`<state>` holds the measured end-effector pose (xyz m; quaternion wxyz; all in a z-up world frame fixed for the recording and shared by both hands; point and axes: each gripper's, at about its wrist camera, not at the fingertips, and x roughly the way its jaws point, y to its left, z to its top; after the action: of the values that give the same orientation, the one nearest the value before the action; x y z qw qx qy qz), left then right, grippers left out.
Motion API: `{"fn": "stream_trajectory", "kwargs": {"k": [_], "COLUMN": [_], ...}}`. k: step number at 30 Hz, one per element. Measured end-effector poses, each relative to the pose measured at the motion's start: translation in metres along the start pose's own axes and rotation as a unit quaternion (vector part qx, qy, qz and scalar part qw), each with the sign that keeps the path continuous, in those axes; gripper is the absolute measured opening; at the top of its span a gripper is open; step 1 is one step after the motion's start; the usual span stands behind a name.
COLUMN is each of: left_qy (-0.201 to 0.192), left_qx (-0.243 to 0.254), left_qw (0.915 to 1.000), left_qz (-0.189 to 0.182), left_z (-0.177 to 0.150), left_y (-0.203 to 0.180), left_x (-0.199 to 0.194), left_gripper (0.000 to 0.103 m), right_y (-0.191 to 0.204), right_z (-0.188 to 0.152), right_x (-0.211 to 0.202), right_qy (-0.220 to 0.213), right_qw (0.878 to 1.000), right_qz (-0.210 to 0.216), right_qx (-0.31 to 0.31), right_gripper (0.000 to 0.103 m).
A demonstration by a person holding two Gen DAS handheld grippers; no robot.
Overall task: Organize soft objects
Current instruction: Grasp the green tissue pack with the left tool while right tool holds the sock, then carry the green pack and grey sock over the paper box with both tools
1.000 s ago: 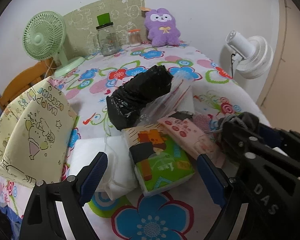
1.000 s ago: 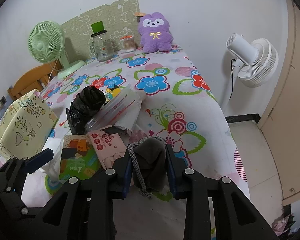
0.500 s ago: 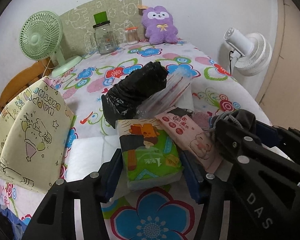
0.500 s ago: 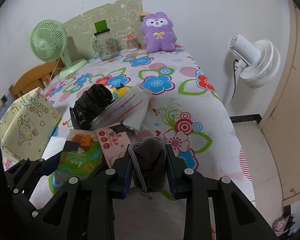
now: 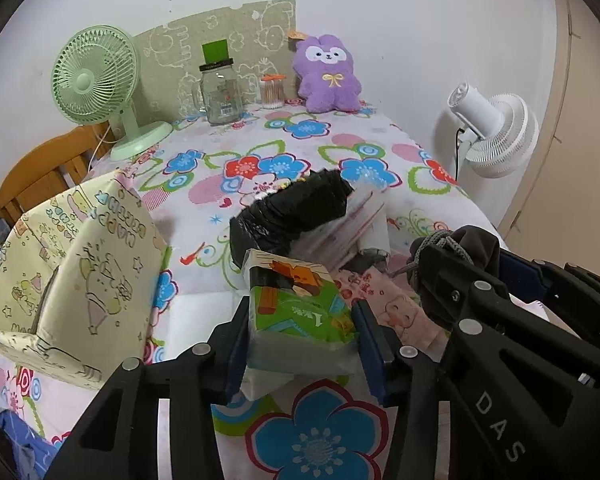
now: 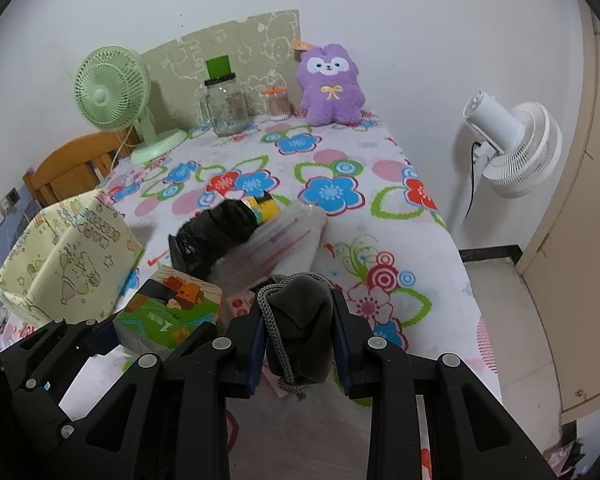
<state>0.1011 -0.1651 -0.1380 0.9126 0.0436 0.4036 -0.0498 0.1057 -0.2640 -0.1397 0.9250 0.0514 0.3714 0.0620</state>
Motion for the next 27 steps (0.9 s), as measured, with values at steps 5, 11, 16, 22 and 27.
{"fn": "stream_trajectory", "kwargs": {"k": [5,11,16,22,27], "left_qy": [-0.013,-0.028,-0.041,-0.055,-0.063], "left_qx": [-0.001,-0.002,-0.002,0.001,0.002], "left_qw": [0.9999,0.9996,0.9992,0.9985,0.998], "left_qz": [-0.001,-0.002,-0.003,-0.003,-0.004], "left_z": [0.008,0.017,0.022,0.028,0.031], "left_y": [0.004,0.009,0.015,0.022,0.029], "left_x": [-0.012,-0.028,-0.041,-0.055,-0.065], "left_gripper": [0.049,0.049,0.048,0.048,0.048], "right_y": [0.006,0.014,0.021,0.03,0.039], "right_z": [0.007,0.017,0.024,0.03,0.035], "right_x": [-0.013,-0.029,-0.042,-0.056,-0.064], "right_qy": [-0.013,-0.032,-0.045,-0.059,-0.067], "right_qw": [1.0,0.999,0.999,0.998,0.998], "right_qz": [0.0,0.0,0.0,-0.002,-0.002], "right_qx": [-0.001,-0.004,-0.006,-0.01,-0.013], "right_gripper": [0.032,0.032,0.032,0.032,0.032]}}
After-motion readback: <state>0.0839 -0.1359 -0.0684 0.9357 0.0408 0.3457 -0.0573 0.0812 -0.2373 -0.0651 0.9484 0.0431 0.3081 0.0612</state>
